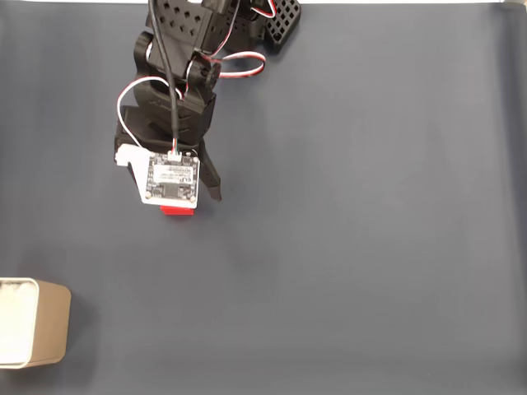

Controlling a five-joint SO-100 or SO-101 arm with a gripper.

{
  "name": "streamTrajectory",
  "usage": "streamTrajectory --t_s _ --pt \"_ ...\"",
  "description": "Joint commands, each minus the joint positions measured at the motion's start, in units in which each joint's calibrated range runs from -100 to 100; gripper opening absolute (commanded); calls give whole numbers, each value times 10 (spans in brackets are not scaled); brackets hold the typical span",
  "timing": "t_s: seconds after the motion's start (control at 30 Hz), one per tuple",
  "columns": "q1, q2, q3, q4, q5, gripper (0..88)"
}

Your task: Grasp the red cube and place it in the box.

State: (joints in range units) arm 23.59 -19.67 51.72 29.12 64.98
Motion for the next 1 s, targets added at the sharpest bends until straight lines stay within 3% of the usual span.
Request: streamTrajectory --t_s 0.0,0.97 --pt "-7 8 -5 -18 -6 367" --pt "-26 48 5 -25 -21 369"
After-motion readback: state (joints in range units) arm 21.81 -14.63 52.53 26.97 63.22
